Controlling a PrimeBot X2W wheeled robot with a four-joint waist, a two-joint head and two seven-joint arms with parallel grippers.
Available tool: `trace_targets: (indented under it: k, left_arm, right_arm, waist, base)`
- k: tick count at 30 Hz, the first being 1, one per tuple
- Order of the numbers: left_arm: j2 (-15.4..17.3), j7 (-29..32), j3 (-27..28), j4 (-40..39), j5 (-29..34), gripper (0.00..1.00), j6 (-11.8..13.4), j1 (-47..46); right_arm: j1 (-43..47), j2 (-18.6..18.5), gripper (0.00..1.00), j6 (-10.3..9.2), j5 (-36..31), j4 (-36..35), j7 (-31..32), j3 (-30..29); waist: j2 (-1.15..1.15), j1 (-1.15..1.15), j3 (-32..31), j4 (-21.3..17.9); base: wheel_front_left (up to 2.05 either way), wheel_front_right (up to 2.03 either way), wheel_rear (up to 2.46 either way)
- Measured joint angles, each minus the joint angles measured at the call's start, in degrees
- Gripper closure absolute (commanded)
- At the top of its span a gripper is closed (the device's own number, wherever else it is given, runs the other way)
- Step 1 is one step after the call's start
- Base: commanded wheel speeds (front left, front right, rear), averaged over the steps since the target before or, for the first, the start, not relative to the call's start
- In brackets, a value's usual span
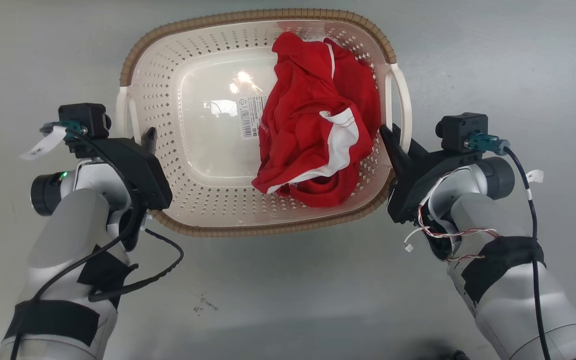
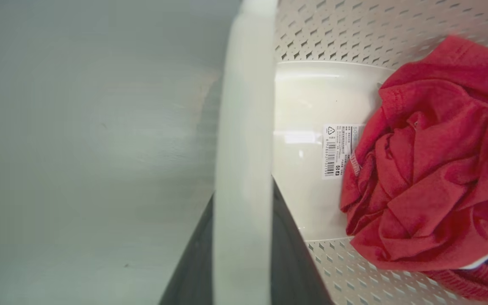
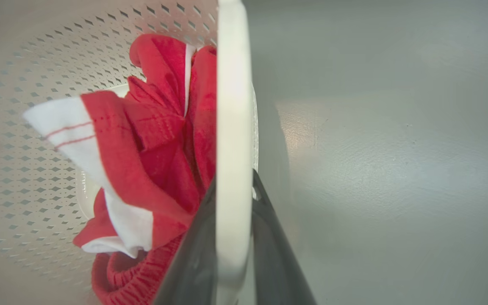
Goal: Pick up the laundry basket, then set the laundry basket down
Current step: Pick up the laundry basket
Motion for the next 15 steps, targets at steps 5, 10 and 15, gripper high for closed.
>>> trace_targets:
  k: [5,10,15]
  left_arm:
    - [-0.86,-0.14,-0.07,2.19,-0.04,1.0,-0.05,-0.08]
    - [-2.14,-0.59,-0.26,4.31,-0.09,1.0,-0.07,-0.07]
    - [-2.99,-1.0,-0.34,6.25,-0.27,1.0,-0.08,-0.04]
  right_arm:
    - [-0.38,0.19,1.0,0.02,0.26,2.44,-0.01,0.27]
    - [-0.31,0.19,1.0,0.52,0.92,5.34,0.09,0.57]
    - [-0.28,0.22,1.0,0.6,1.4,7.68,0.18,0.77]
  waist:
    - [0.01,0.01,-1.05,0.13]
    - [0.01,0.01,-2.81,0.24]
    - [0.01,0.01,-5.27,0.37]
  base:
    - [0.0,0.0,0.0]
    - [0.0,0.0,0.0]
    - [0.0,0.0,0.0]
